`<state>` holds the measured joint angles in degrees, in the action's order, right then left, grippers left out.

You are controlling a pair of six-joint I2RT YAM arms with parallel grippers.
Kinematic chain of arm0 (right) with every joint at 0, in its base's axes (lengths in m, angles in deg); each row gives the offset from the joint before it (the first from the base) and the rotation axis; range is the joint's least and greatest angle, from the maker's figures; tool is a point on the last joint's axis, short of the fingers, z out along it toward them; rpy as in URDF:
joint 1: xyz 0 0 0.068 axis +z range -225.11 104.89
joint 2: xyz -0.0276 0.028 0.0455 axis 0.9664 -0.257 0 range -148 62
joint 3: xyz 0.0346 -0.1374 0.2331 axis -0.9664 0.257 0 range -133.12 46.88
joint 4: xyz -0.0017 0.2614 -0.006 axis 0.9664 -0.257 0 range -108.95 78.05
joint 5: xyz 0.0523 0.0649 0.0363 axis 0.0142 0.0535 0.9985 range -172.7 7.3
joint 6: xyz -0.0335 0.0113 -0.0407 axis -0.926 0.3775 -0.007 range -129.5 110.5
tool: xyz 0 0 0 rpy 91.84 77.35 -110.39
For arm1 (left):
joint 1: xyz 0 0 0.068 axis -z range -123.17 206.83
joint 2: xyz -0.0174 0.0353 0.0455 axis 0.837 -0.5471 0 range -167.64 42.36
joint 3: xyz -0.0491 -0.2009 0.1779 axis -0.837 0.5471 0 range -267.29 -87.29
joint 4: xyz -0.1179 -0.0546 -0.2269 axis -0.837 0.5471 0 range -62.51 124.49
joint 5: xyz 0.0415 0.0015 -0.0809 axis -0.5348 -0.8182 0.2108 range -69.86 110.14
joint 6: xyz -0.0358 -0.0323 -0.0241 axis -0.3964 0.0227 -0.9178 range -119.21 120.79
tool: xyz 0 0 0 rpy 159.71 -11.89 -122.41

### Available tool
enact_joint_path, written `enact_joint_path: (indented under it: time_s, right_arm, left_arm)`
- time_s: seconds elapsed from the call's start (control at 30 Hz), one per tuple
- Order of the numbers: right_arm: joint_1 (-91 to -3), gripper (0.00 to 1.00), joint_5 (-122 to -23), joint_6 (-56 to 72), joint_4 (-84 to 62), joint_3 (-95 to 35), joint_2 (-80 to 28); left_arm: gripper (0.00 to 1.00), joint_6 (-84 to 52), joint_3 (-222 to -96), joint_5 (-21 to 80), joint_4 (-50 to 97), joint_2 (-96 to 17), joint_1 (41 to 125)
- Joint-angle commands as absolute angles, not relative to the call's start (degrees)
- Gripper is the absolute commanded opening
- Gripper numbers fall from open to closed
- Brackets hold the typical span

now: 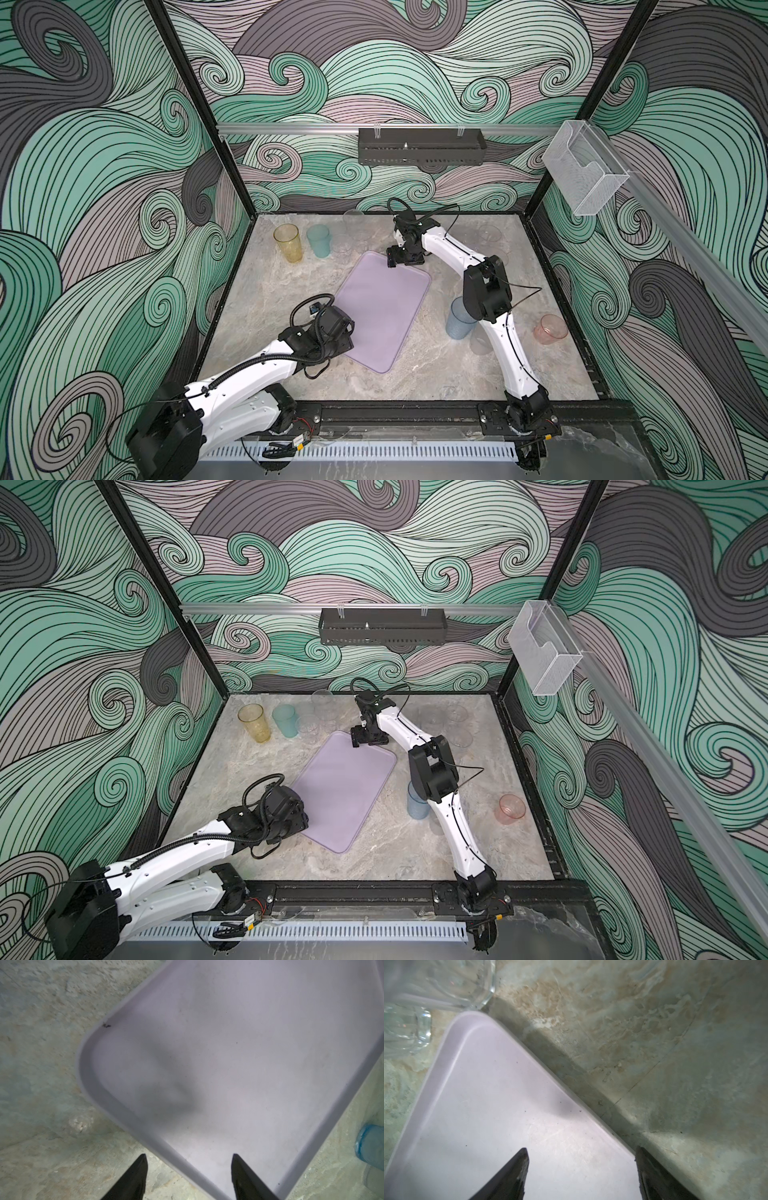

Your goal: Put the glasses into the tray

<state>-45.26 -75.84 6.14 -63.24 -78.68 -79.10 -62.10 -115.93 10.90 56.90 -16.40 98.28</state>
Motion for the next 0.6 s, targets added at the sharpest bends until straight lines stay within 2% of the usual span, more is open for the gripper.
enact_joint_path:
  time_s: [0.0,0.17,0.27,0.4,0.57]
  right_arm:
    - [-45.8,0.81,-74.8,6.5,-65.1,-80.6,-80.5]
    - [-45.8,0.80,-73.9,7.3,-65.7,-79.2,-80.3]
    - [-45.7,0.75,-73.4,8.6,-65.6,-75.6,-78.1]
    - [-45.0,0.74,-73.6,11.3,-61.3,-66.5,-71.8]
    - [-43.8,0.74,-75.1,12.7,-59.5,-59.9,-66.9]
  left_arm:
    - [0.66,-63.6,-115.8,7.8,53.8,-18.2,98.5]
    - [0.66,-61.8,-116.3,5.6,52.8,-21.1,96.6]
    - [0.66,-59.6,-115.4,6.2,52.4,-21.6,91.3]
    - [0.66,-54.7,-115.3,7.0,50.8,-22.3,83.0]
    - [0.66,-51.4,-119.8,5.6,48.7,-28.3,78.7]
